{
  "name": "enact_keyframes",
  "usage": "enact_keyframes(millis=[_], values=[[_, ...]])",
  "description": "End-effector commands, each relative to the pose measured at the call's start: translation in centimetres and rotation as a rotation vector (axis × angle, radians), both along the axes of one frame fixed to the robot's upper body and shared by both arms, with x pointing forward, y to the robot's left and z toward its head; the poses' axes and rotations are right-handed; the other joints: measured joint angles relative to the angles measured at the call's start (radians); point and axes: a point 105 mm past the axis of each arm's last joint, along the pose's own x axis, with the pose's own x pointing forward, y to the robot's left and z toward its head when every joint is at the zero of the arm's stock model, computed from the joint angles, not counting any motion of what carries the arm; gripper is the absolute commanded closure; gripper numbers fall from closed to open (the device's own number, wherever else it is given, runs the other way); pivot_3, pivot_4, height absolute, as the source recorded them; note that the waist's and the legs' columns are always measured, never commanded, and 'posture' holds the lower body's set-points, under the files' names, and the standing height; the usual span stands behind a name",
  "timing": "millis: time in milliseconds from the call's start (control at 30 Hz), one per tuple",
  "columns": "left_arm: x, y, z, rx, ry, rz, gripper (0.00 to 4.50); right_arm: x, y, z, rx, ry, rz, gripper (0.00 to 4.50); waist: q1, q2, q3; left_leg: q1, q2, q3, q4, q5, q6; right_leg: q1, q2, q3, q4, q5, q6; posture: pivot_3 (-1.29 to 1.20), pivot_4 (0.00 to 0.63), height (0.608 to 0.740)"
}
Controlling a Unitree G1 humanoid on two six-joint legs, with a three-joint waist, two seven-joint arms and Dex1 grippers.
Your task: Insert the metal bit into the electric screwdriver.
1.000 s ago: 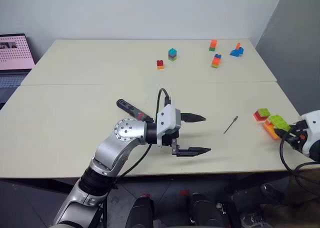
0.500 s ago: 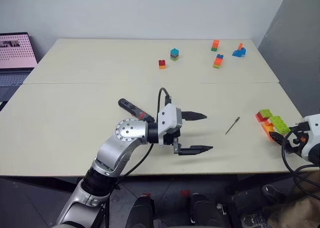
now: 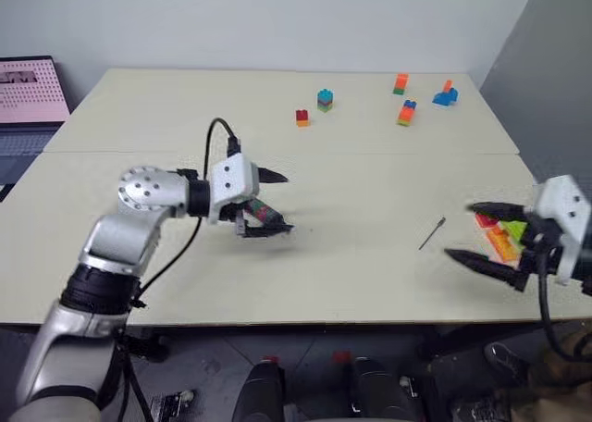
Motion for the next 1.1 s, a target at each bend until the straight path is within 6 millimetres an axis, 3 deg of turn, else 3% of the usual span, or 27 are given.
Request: enact_keyframes(millis=[33,233,433,733,1100], values=[[0.8,0.3,-0.1,0.132,-0.043,-0.054,0.00,0.0,1.4,0.9,0.009,-0.027,0.064,0.02,0.002,0.000,0.000,-0.002,0.000,0.000,0.000,0.000,0.000,0.000,0.000,0.000,-0.002,0.000,0.000,0.00,0.150,0.740],[2.4,0.2,-0.5,0.350,-0.046,-0.174,0.00,-0.3,3.3,1.2,0.056,-0.041,0.124,0.02,0.009,0.000,0.000,-0.010,-0.001,-0.003,0.000,0.000,0.000,-0.005,0.001,-0.002,-0.005,0.004,0.007,0.00,0.150,0.740],[3.2,-0.3,-2.0,0.558,-0.018,-0.299,0.00,-0.6,3.9,0.8,0.077,-0.036,0.114,0.02,0.008,0.000,0.000,-0.010,0.000,-0.004,0.000,0.000,0.000,-0.005,0.001,-0.003,-0.004,0.004,0.007,0.00,0.150,0.740],[4.5,-1.1,-3.6,0.697,-0.011,-0.332,0.00,-1.5,4.7,0.2,0.108,-0.031,0.107,0.02,-0.003,0.000,0.000,-0.010,0.000,-0.005,0.001,0.000,0.001,-0.005,0.002,-0.003,-0.002,0.004,0.008,0.00,0.150,0.740],[5.6,-2.2,-5.3,0.747,0.016,-0.285,0.00,-1.5,5.0,0.2,0.115,-0.028,0.108,0.02,-0.003,-0.001,0.000,-0.010,-0.001,-0.006,0.002,0.000,0.001,-0.004,0.002,-0.003,-0.001,0.005,0.008,0.00,0.150,0.740]])
